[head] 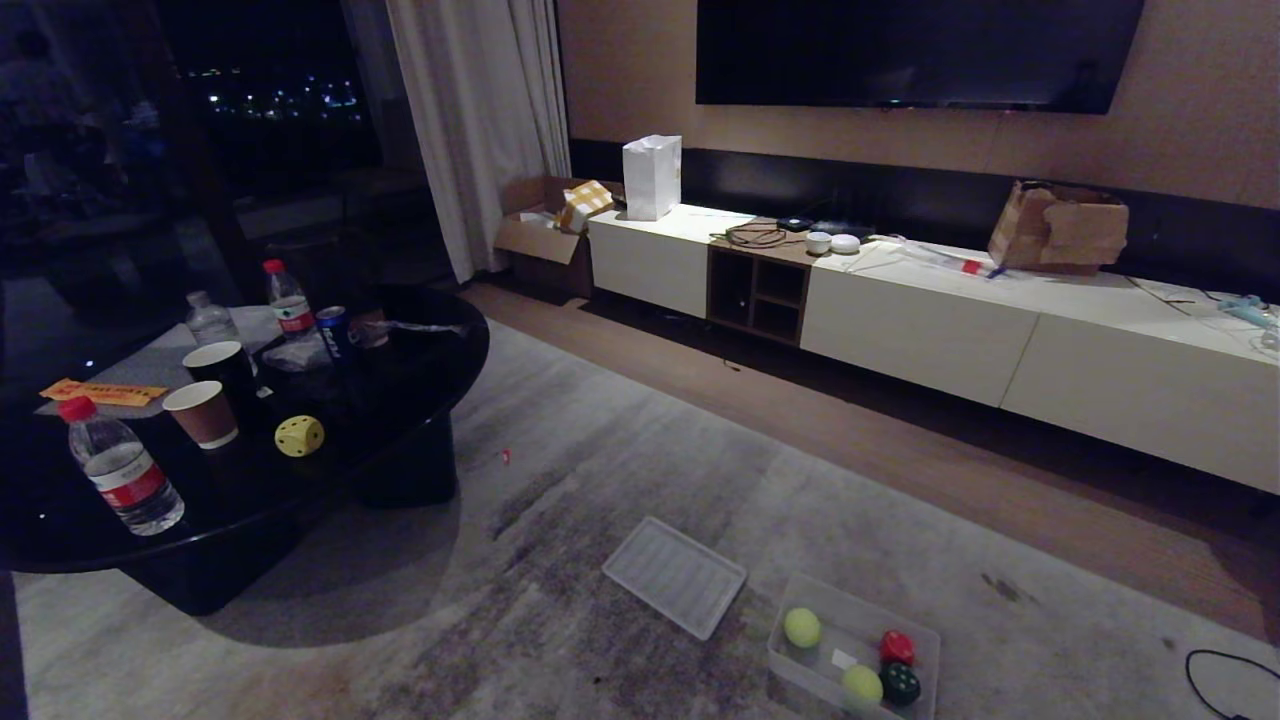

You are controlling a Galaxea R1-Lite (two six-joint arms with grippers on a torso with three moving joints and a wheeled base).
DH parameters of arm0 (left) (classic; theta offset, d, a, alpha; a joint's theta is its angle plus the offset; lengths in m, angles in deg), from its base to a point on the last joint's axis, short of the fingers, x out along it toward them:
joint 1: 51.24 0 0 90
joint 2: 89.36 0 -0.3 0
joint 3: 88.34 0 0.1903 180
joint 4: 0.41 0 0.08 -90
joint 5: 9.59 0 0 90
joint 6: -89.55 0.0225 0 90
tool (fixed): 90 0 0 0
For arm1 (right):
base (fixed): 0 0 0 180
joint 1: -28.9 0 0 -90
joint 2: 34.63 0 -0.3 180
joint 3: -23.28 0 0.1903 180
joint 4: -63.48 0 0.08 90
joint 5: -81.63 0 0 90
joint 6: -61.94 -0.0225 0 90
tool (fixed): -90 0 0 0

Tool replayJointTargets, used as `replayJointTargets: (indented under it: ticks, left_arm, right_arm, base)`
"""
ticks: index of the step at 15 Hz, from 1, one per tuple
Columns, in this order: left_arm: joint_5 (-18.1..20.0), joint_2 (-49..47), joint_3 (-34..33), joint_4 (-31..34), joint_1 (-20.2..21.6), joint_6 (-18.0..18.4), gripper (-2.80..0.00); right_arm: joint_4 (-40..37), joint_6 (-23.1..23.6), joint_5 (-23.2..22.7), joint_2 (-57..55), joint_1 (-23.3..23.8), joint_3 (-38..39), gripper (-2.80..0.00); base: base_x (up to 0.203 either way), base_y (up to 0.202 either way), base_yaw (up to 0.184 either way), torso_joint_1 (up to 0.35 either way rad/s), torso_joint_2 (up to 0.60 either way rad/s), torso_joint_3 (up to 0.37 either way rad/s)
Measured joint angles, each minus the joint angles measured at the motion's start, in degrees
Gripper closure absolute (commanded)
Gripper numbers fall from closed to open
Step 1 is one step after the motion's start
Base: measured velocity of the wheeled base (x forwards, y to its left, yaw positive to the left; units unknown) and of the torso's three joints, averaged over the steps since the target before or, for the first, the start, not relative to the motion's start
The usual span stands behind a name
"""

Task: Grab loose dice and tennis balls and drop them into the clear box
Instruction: Put the toys in the box

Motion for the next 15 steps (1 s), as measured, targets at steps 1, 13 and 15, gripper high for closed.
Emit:
replayJointTargets:
  ticks: [1,13,15]
  left_arm:
    - [0.0,0.0,0.0,0.0,0.0,0.0,0.0]
    - [0.0,0.0,0.0,0.0,0.0,-0.2,0.0]
    - [0.0,0.0,0.0,0.0,0.0,-0.3,0.0]
  right_arm:
    - [0.0,0.0,0.0,0.0,0.0,0.0,0.0]
    - [0.0,0.0,0.0,0.0,0.0,0.0,0.0]
    - [0.0,0.0,0.0,0.0,0.0,0.0,0.0]
  base:
    - [0.0,0.0,0.0,0.0,0.0,0.0]
    - [0.0,0.0,0.0,0.003,0.0,-0.153]
    - [0.0,0.0,0.0,0.004,0.0,-0.199]
